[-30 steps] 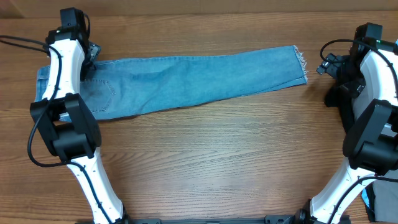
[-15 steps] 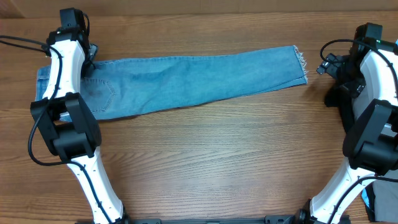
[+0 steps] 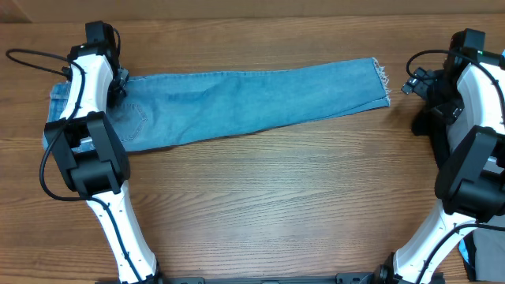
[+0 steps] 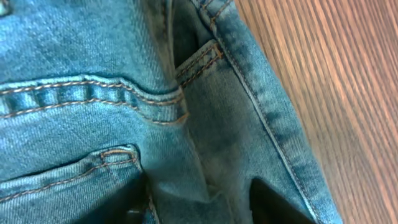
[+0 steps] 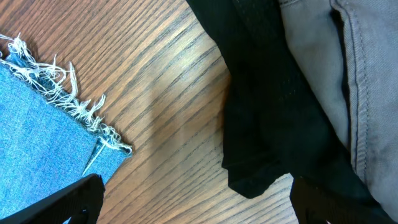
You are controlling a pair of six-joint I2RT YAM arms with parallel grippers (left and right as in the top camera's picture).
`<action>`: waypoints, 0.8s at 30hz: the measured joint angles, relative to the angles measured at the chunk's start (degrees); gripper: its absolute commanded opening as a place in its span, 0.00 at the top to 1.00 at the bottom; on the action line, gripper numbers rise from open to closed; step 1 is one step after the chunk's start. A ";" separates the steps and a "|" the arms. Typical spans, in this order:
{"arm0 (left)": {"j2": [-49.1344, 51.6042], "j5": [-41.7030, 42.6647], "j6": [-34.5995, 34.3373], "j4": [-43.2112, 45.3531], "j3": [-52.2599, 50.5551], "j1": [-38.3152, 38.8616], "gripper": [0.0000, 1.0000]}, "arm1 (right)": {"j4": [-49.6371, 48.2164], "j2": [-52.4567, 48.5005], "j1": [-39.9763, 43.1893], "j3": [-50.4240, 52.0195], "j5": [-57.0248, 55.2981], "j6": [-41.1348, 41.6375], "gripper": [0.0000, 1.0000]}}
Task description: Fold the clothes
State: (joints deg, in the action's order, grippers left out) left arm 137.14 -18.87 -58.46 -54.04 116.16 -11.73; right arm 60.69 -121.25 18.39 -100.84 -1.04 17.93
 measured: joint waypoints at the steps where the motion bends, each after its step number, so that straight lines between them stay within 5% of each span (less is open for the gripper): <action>1: 0.00 0.02 0.11 -0.04 0.00 0.00 0.66 | 0.00 0.00 0.00 0.00 0.00 -0.02 0.00; 9: 0.02 0.90 0.66 -2.80 0.66 -0.35 0.96 | 0.00 0.00 0.00 0.00 -0.02 -0.02 0.00; 24: 0.04 3.34 1.46 -13.38 14.23 -2.67 0.96 | 0.00 0.00 0.00 0.00 -0.02 0.02 0.00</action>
State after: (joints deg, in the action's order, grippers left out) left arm 137.19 -15.53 -56.99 -67.42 130.39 -14.39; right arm 60.69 -121.25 18.39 -100.84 -1.06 17.96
